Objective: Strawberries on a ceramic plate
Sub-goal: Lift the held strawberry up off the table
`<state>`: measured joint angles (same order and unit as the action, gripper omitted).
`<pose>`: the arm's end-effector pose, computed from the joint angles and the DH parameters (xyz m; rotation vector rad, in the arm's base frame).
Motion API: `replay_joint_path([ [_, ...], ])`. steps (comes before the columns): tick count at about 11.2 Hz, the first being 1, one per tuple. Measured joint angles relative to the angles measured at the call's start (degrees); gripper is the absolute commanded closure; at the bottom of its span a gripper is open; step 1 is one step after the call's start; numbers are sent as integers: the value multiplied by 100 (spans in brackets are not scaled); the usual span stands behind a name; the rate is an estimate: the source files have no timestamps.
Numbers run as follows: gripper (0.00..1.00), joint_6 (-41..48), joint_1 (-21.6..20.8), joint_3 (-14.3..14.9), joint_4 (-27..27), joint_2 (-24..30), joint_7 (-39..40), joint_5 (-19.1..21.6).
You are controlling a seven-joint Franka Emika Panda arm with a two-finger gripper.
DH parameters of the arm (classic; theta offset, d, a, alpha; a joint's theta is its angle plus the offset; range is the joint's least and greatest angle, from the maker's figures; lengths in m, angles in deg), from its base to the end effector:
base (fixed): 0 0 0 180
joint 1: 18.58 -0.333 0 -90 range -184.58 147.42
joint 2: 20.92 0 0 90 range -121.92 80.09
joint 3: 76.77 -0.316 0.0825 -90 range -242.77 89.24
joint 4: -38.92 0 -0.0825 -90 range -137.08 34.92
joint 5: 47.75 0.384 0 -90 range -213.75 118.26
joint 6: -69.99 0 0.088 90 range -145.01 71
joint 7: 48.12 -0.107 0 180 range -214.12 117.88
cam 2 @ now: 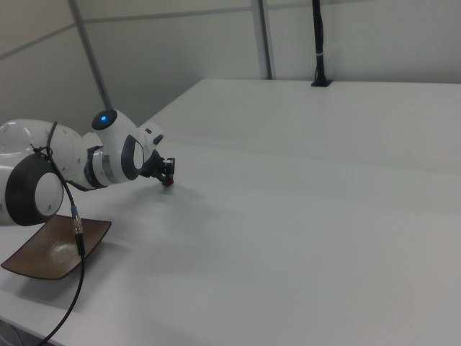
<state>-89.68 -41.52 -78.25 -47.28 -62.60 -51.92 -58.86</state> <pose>0.6867 0.3166 0.2985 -2.8866 -0.7543 -0.8605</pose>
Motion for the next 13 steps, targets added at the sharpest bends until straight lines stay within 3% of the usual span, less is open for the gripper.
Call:
replay_joint_path([
  [7,87,35,88,21,36,367,0,0],
  [13,88,2168,202,22,-49,1514,0,2],
])
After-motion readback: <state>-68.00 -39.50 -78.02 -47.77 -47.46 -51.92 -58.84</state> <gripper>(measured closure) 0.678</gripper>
